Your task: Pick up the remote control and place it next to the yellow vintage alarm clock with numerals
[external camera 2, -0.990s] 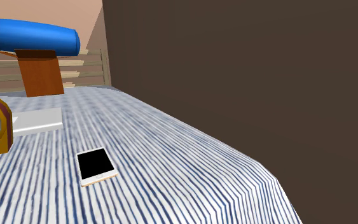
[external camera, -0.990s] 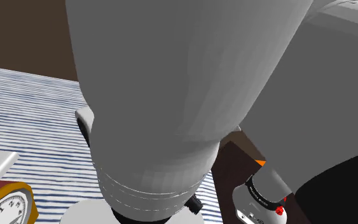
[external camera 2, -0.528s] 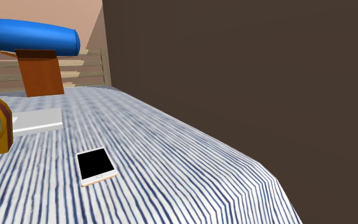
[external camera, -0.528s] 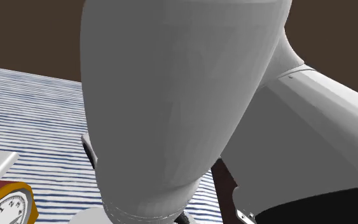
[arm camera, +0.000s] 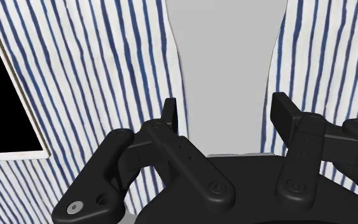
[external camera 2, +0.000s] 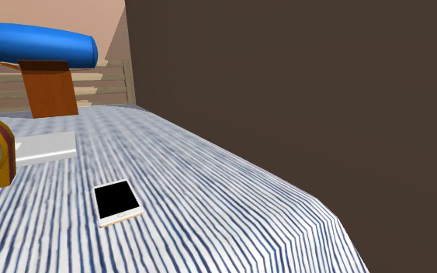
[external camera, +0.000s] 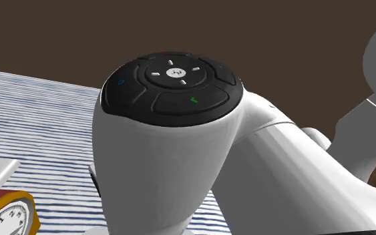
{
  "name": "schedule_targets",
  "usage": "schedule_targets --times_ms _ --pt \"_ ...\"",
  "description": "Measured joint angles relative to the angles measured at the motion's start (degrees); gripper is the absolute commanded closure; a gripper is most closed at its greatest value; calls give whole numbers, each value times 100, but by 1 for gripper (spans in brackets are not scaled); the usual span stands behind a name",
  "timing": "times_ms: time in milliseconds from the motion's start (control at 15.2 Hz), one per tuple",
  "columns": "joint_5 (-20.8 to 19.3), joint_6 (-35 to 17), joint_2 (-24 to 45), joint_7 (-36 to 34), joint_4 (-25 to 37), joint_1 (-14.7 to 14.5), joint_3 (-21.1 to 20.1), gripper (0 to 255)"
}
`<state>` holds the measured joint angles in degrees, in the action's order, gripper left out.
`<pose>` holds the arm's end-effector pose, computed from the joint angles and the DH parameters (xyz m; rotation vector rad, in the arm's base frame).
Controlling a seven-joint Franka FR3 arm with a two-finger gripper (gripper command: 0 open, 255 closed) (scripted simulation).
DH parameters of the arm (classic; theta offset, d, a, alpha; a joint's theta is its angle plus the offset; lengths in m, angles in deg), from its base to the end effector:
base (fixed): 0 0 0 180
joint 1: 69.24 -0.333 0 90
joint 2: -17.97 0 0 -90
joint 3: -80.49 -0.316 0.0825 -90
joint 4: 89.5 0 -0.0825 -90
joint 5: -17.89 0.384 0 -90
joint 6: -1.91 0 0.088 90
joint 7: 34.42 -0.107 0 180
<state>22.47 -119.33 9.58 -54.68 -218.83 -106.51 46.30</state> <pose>0.1511 0.4747 0.4116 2.8441 1.2799 -0.0039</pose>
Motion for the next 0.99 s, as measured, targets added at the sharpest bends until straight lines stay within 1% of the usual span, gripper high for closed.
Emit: schedule_targets --times_ms 792,990 --pt "-366 -958 585 -298 -464 23 -112 255" --pt "-392 -1024 621 -318 -498 24 -115 255"
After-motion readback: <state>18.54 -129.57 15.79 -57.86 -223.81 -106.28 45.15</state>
